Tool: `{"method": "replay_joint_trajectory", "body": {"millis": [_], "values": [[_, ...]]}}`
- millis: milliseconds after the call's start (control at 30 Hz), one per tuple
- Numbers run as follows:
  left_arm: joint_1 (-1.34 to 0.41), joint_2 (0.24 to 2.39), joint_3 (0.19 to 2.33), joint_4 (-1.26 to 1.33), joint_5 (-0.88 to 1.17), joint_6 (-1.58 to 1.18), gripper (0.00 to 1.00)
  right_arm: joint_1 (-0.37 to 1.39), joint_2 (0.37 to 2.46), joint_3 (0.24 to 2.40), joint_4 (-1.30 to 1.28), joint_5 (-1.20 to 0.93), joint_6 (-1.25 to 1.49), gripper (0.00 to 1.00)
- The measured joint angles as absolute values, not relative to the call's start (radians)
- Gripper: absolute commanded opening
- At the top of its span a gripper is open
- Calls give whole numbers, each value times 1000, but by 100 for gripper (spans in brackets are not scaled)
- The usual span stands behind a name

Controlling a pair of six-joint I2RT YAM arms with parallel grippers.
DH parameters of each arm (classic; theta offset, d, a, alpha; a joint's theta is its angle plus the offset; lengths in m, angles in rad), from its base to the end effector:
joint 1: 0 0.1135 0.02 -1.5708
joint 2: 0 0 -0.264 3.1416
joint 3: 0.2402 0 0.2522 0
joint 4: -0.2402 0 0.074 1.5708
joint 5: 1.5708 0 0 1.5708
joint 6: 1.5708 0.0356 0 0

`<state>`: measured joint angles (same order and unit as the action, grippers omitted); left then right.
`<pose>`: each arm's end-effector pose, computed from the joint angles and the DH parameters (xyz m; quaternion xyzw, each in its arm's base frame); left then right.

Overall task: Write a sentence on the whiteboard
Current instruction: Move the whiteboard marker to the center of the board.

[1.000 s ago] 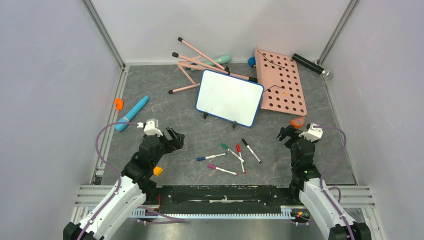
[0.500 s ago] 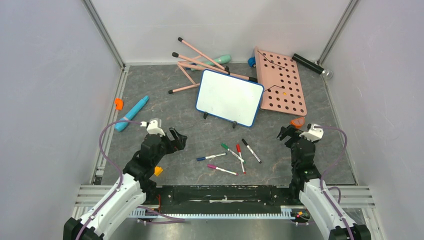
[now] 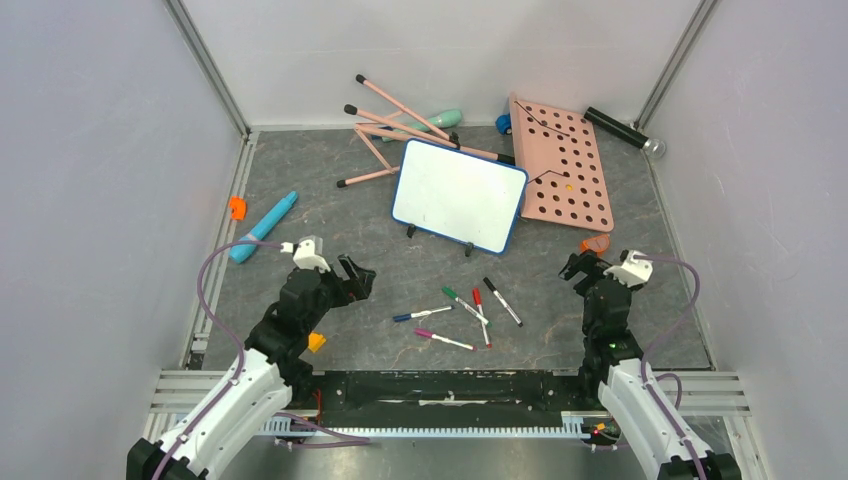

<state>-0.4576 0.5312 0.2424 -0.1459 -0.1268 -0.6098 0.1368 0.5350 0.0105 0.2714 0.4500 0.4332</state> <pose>0.1307 -0.0593 0.1889 -0.0979 0.8362 -0.2272 0.4894 0.1385 0.0034 0.1508 0.2489 0.7421 -0.0015 0.6223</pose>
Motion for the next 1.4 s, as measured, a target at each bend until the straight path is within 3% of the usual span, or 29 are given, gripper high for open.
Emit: {"method": "replay_joint_trajectory", "body": {"millis": [200, 533, 733, 1067, 1400], "values": [[-458, 529, 242, -146, -126, -609, 100, 136, 558, 11, 237, 400, 426, 98], [-458, 527, 242, -140, -124, -608, 100, 196, 867, 265, 26, -35, 294, 98], [-458, 527, 242, -140, -125, -608, 100, 462, 898, 352, -35, -52, 212, 96], [-458, 516, 242, -140, -125, -608, 100, 600, 951, 381, -85, -85, 187, 89], [-458, 502, 240, -140, -125, -608, 100, 854, 959, 390, -160, 60, 233, 84]]}}
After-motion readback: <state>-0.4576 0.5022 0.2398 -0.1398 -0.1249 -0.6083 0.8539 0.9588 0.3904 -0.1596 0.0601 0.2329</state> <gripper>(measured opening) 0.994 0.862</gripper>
